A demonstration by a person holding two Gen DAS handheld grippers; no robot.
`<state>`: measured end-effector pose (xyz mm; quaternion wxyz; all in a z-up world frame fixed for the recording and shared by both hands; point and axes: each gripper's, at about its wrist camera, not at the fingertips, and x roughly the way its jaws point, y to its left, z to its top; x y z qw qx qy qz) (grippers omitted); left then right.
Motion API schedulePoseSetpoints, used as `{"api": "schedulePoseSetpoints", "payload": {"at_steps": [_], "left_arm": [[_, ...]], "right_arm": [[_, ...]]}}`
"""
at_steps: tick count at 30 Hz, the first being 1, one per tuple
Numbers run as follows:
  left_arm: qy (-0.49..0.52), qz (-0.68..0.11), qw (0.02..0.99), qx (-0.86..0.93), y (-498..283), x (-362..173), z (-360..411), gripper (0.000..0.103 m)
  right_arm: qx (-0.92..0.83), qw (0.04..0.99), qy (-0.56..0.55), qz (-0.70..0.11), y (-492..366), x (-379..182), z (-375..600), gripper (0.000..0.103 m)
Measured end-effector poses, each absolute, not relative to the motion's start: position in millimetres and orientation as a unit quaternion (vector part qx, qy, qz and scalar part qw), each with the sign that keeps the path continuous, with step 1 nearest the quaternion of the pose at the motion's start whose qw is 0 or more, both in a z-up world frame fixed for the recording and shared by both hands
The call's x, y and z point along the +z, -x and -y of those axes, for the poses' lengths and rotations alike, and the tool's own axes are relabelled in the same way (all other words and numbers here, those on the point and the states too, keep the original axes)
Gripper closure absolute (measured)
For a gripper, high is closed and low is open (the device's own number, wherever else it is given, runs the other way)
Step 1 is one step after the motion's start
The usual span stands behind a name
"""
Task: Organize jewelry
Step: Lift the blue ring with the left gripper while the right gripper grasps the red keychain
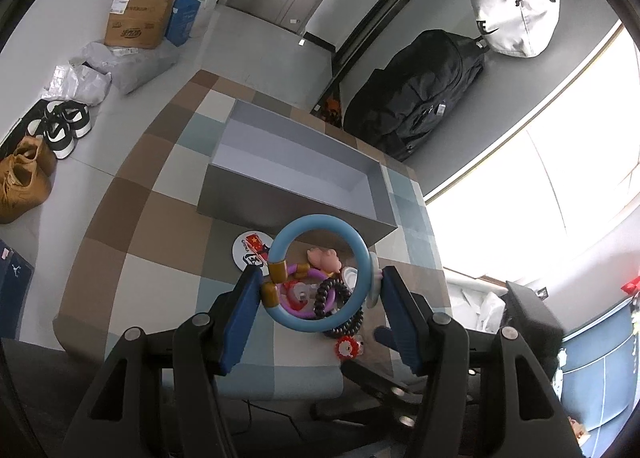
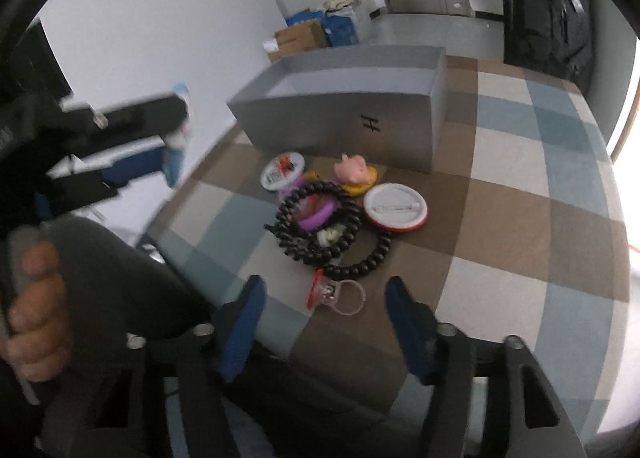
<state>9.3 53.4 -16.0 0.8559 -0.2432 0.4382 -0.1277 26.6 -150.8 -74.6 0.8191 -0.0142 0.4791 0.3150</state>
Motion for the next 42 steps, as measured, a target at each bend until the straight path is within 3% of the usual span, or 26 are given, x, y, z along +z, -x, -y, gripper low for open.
{"api": "schedulePoseSetpoints", "payload": {"at_steps": [2, 4, 5, 24, 35, 42], "left_arm": [[0.242, -0.438, 0.856, -0.129, -9, -16, -54, 0.048], [0.237, -0.438, 0.858, -0.128, -8, -15, -54, 0.048], [0.234, -0.438, 0.859, -0.127, -7, -15, -53, 0.048], [0.175, -0.438, 0.875, -0.113, -20, -2, -38, 0.048], [0.152, -0.432, 0.882, -0.109, -58, 21, -38, 0.048], [0.141, -0.449, 0.875, -0.113, -96, 14, -34, 0.048]], "right_arm": [[0.304, 0.824, 0.030, -0.477, -29, -76, 148, 0.056], [0.298, 0.825, 0.038, -0.479, -31, -78, 147, 0.072], [0.295, 0.825, 0.039, -0.480, -34, -79, 148, 0.074], [0.280, 0.862, -0.029, -0.421, -44, -27, 183, 0.074], [0.310, 0.873, -0.037, -0.374, -95, 33, 169, 0.074], [0.320, 0.873, -0.026, -0.368, -141, 37, 147, 0.074]]}}
